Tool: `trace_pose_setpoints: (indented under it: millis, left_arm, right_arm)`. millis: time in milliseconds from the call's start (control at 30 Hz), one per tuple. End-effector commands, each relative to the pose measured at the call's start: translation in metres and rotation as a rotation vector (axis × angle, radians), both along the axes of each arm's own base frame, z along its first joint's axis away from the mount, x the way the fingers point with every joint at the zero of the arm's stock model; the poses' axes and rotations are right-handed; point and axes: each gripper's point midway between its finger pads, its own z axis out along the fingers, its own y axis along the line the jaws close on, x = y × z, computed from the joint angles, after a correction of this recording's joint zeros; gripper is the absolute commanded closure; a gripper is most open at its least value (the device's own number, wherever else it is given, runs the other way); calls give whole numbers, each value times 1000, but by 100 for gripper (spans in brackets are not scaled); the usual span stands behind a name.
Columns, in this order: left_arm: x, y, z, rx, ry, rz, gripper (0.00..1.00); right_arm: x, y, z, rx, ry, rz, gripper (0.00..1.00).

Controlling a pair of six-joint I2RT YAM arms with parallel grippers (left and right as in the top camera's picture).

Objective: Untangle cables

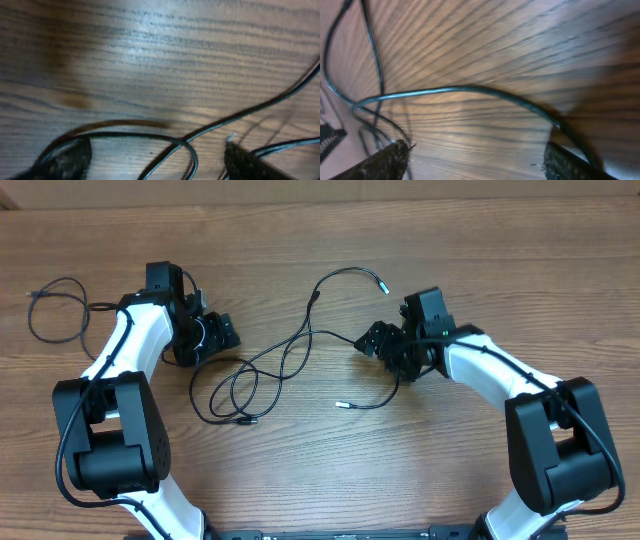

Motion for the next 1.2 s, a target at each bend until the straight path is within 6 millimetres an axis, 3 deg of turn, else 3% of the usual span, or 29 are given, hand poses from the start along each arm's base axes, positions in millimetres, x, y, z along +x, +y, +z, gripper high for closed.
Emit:
trace_pose_setpoints:
  millis: [0,67,167,433,667,800,1000,1033,1133,1167]
  left_arm:
    - [-4,-1,-9,20,-1,-54,40]
    - [-2,-1,-9,21,-9,-57,44]
    - [0,-1,-9,21,-17,-56,42]
    - [0,-1,-9,19,-15,-44,26]
    - [0,-1,-9,19,-15,-44,27]
    - [0,-1,-9,18,-15,-44,27]
    - [0,-1,-9,17,-13,-37,27]
    - [0,-1,-9,17,-13,-37,27]
    - [0,-1,-8,17,-14,-38,27]
    - [1,-1,-8,18,-14,-38,27]
  right_arm:
    - [28,23,58,110,-95,47,21]
    - [30,35,73,123,-112,73,20]
    - [29,52,76,106,-148,103,18]
    - [18,79,54,-117,-217,86,14]
    - [12,100,27,-180,-214,53,14]
    - [16,112,8,-165,-214,53,9]
    - [21,117,-23,-176,-198,57,3]
    - [21,117,-26,-179,-193,58,12]
    - [21,115,-28,-183,-190,57,82]
    - [22,114,-28,-182,-190,54,96]
